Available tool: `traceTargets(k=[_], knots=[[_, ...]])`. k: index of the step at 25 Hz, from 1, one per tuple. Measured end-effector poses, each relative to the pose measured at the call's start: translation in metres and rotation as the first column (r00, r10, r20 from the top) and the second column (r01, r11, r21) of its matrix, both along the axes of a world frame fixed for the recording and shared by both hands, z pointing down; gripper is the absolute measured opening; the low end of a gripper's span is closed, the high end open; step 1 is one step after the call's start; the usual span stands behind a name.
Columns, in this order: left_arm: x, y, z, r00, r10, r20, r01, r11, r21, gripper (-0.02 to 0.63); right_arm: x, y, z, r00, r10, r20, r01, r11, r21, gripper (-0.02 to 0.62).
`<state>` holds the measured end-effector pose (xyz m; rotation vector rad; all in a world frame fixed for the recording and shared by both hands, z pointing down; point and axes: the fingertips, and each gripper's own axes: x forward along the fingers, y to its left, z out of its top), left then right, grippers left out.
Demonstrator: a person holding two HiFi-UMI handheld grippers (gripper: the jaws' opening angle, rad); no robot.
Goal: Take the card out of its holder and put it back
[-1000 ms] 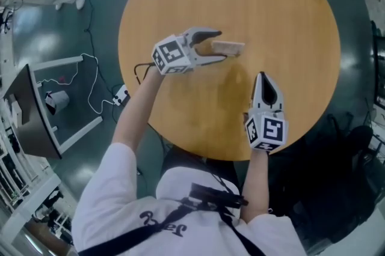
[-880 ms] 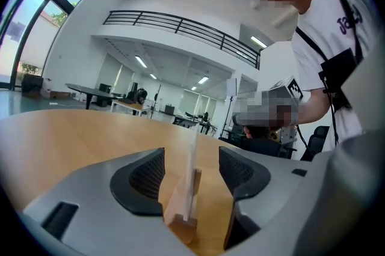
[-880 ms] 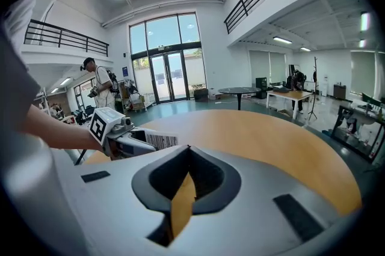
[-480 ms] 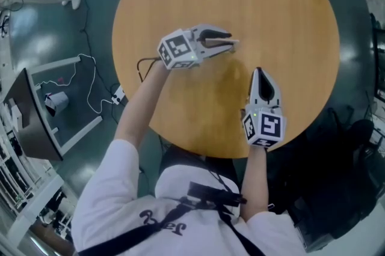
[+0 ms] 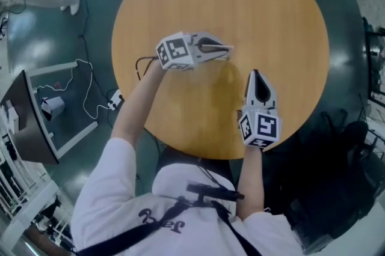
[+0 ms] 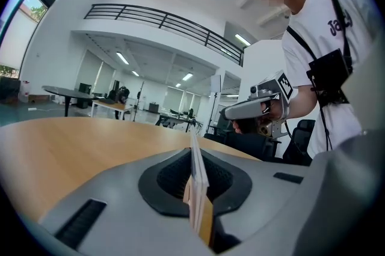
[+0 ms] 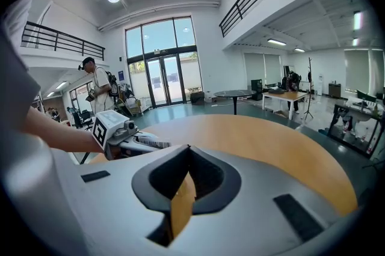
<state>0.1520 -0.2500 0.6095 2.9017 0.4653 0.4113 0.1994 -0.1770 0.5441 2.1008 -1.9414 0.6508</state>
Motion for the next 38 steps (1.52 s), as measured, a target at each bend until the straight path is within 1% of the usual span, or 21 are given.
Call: traceTargets(k=[4, 7, 10, 15, 19, 22, 24, 27, 29, 32, 34, 38], knots=[[0.002, -0.001, -0.017, 1.0, 0.012, -0.007, -0.012, 1.0, 0.027, 0.028, -0.003, 0.004, -0.012, 1.0, -0.005, -0.006, 0.005, 1.0, 0.023, 0.015], [0.0, -0.008, -0.039, 0.999, -0.008, -0.032, 0.009, 0.999, 0.036, 0.028, -0.007, 0.003, -0.029, 1.0, -0.002, 0.011, 0.002, 0.998, 0.063, 0.015], [-0.005, -0.014, -0.065, 0.997, -0.049, -0.06, 0.052, 0.997, 0.055, 0.028, -0.013, -0.003, -0.052, 1.0, -0.016, 0.02, 0.013, 0.992, 0.124, 0.015], [-0.016, -0.008, -0.106, 0.99, -0.112, -0.086, 0.119, 0.99, 0.081, 0.028, -0.016, -0.003, -0.086, 0.999, -0.032, 0.015, 0.028, 0.98, 0.198, 0.015], [-0.034, -0.013, -0.132, 0.978, -0.184, -0.101, 0.196, 0.972, 0.13, 0.028, -0.033, -0.016, -0.107, 0.998, -0.067, -0.013, 0.069, 0.967, 0.244, 0.015], [-0.043, -0.008, -0.15, 0.96, -0.249, -0.128, 0.266, 0.955, 0.132, 0.028, -0.044, -0.021, -0.121, 0.994, -0.091, -0.054, 0.102, 0.958, 0.267, 0.015], [-0.046, -0.009, -0.161, 0.935, -0.329, -0.131, 0.344, 0.932, 0.112, 0.028, -0.049, -0.023, -0.133, 0.991, -0.103, -0.082, 0.123, 0.951, 0.284, 0.015], [-0.05, -0.01, -0.175, 0.886, -0.445, -0.129, 0.457, 0.886, 0.084, 0.028, -0.051, -0.024, -0.149, 0.988, -0.109, -0.11, 0.139, 0.937, 0.32, 0.015], [-0.051, -0.006, -0.182, 0.859, -0.496, -0.128, 0.507, 0.858, 0.083, 0.028, -0.048, -0.023, -0.156, 0.988, -0.103, -0.115, 0.137, 0.931, 0.339, 0.015], [-0.056, 0.002, -0.192, 0.817, -0.56, -0.135, 0.574, 0.813, 0.103, 0.028, -0.047, -0.021, -0.161, 0.989, -0.102, -0.111, 0.135, 0.927, 0.351, 0.015], [-0.061, 0.006, -0.198, 0.783, -0.606, -0.141, 0.621, 0.774, 0.119, 0.028, -0.049, -0.019, -0.162, 0.988, -0.104, -0.117, 0.139, 0.925, 0.354, 0.015], [-0.077, 0.014, -0.203, 0.695, -0.702, -0.156, 0.719, 0.683, 0.132, 0.028, -0.054, -0.014, -0.162, 0.988, -0.105, -0.117, 0.14, 0.924, 0.356, 0.015]])
